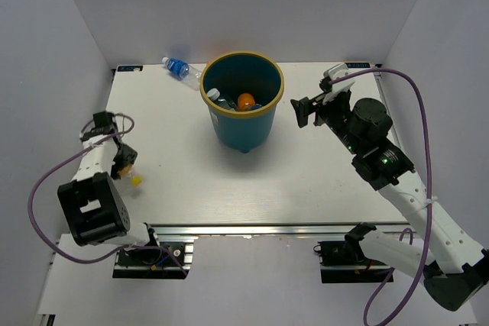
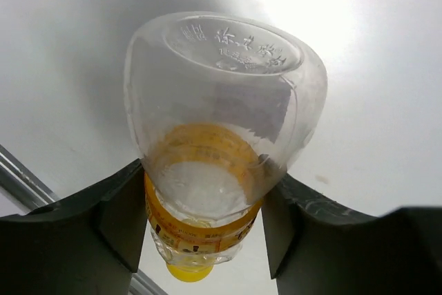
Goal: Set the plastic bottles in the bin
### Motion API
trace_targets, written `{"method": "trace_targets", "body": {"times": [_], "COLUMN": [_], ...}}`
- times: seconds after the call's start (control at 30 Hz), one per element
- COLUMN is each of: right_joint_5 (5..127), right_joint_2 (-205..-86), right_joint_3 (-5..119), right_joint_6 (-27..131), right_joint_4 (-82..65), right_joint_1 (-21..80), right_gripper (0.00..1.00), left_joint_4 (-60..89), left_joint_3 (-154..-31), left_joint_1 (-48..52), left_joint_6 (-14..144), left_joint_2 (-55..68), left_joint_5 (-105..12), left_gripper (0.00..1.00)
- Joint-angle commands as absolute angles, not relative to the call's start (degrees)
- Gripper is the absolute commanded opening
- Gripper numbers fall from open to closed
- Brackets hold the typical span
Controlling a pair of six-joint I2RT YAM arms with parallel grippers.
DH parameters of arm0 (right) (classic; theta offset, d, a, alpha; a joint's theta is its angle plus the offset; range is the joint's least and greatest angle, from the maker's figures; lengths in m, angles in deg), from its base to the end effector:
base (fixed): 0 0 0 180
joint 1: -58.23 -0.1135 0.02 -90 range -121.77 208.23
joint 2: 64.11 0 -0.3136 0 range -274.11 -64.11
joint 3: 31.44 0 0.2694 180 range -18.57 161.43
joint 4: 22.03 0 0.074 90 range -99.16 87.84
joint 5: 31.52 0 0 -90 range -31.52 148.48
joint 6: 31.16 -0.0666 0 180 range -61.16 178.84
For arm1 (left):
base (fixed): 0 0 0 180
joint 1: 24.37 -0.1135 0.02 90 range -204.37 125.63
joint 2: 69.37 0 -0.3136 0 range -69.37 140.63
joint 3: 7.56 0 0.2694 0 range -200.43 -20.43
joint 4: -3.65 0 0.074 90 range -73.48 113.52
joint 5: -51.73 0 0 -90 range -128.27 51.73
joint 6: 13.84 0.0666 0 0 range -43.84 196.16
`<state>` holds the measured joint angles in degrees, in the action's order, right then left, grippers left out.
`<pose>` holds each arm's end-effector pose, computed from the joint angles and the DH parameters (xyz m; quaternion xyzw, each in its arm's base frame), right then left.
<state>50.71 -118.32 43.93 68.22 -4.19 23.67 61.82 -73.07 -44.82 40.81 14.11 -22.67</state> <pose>0.1925 0.1217 0.4732 -0.2105 0.6535 0.1128 0.7183 0.2502 0.1124 0.2078 -0.4747 0.8615 0.1181 0.1360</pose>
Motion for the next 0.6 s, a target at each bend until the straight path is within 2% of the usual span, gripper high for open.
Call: {"method": "trace_targets", "body": {"times": [0.0, 0.1, 0.17, 0.27, 0.37, 0.43, 0.57], "right_joint_5": [49.17, 46.18, 43.9, 41.87, 42.13, 42.04, 40.9], "right_joint_2": [-117.72, -118.25, -118.16, -116.5, -112.64, -111.4, -109.99], "right_joint_3": [42.43, 41.72, 40.06, 35.86, 30.67, 28.81, 27.92], "right_joint_6": [66.75, 63.5, 61.49, 59.46, 57.53, 56.82, 56.37], "right_joint_4": [-8.02, -7.5, -7.06, -7.49, -8.37, -8.46, -8.02], "right_joint_1": [23.87, 24.04, 24.31, 24.83, 25.01, 25.18, 25.19], "right_gripper": [0.89, 0.89, 0.89, 0.89, 0.89, 0.89, 0.89], "left_joint_4": [62.22, 63.72, 63.37, 54.87, 39.16, 32.2, 38.13], "left_joint_3": [-84.8, -94.83, -105.47, -113.56, -112.38, -112.71, -126.2], "left_joint_1": [-34.62, -26.16, -25.08, -19.98, -15.33, -9.45, 1.63], "left_joint_6": [37.14, 36.17, 35.65, 35.38, 32.4, 32.04, 38.71], "left_joint_2": [7.45, 7.27, 7.53, 6.75, 5.86, 7.52, 17.62], "left_joint_5": [-22.91, -20.51, -21.3, -26.56, -39.9, -43.45, -34.85], "left_gripper": [0.46, 0.49, 0.49, 0.51, 0.55, 0.58, 0.64]}}
